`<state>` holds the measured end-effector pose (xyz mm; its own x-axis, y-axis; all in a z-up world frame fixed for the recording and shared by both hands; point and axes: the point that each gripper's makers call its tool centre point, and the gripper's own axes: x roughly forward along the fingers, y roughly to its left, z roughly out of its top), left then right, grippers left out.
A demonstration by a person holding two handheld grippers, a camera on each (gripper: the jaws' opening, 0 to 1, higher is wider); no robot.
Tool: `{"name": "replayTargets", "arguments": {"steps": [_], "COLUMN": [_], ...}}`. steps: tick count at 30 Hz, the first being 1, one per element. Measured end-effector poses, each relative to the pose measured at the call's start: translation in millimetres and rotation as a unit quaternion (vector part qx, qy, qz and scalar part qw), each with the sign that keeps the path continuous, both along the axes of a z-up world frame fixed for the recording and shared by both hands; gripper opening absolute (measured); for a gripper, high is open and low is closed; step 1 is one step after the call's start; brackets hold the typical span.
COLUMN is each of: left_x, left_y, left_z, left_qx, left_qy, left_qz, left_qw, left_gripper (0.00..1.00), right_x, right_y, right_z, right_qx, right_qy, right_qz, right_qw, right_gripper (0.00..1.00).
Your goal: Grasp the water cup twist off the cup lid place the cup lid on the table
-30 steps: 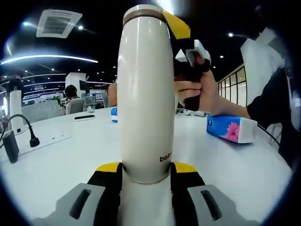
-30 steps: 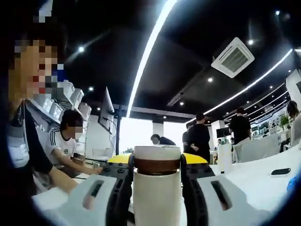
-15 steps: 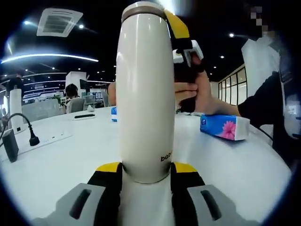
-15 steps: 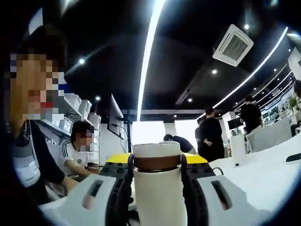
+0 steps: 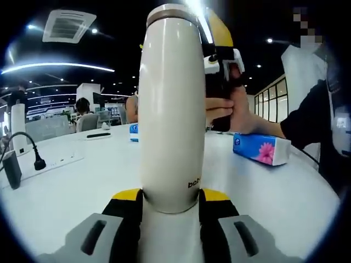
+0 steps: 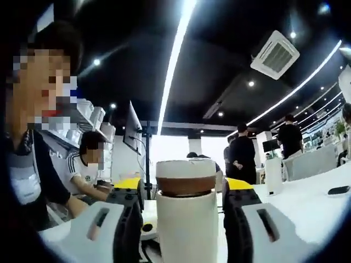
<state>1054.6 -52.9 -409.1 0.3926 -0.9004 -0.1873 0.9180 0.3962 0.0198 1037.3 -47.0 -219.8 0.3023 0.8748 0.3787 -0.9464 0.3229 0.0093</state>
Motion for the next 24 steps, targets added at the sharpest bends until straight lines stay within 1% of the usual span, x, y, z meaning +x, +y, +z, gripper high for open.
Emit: {"name": "replayTargets", "arguments": {"steps": [3, 4, 6, 7, 10, 11, 16, 19, 24], "left_x": [-0.3, -0.3, 0.0, -0.2, -1.7, -4.1, -9.3, -11.1, -12.9], "left_y": [-0.2, -0.2, -0.3, -0.4, -0.6, -1.2, -1.4, -1.0, -0.7], "left_z": [-0.2, -0.2, -0.3, -0.3, -0.5, -0.6, -0.7, -0.8, -1.0], "left_qx": [0.0, 0.0, 0.0, 0.0, 0.0, 0.0, -0.001, -0.001, -0.001], "left_qy": [0.0, 0.0, 0.0, 0.0, 0.0, 0.0, 0.0, 0.0, 0.0], "left_qz": [0.0, 0.0, 0.0, 0.001, 0.001, 0.001, 0.001, 0.001, 0.002], "left_qw": [1.0, 1.0, 1.0, 1.0, 1.0, 1.0, 1.0, 1.0, 1.0], "left_gripper": [0.42, 0.42, 0.42, 0.42, 0.42, 0.42, 0.42, 0.42, 0.42], "right_x": [-0.9, -1.6, -1.8, -2.4, -2.6, -3.6, -3.1, -1.8, -0.1], "right_y": [2.1, 3.0, 5.8, 6.6, 8.8, 10.2, 7.5, 4.3, -4.4], "right_z": [-3.4, -3.4, -5.5, -6.3, -9.4, -10.3, -9.0, -8.6, -7.7], "right_qx": [-0.017, -0.016, -0.02, -0.023, -0.047, -0.05, -0.042, -0.044, -0.04], "right_qy": [-0.008, -0.01, -0.001, -0.001, -0.024, -0.025, -0.012, -0.013, -0.006], "right_qz": [-0.017, -0.022, -0.032, -0.041, -0.079, -0.085, -0.112, -0.137, -0.178], "right_qw": [0.9997, 0.9996, 0.9993, 0.9989, 0.9954, 0.9948, 0.9928, 0.9896, 0.9833], "right_gripper": [0.6, 0.6, 0.61, 0.61, 0.62, 0.63, 0.64, 0.65, 0.65]}}
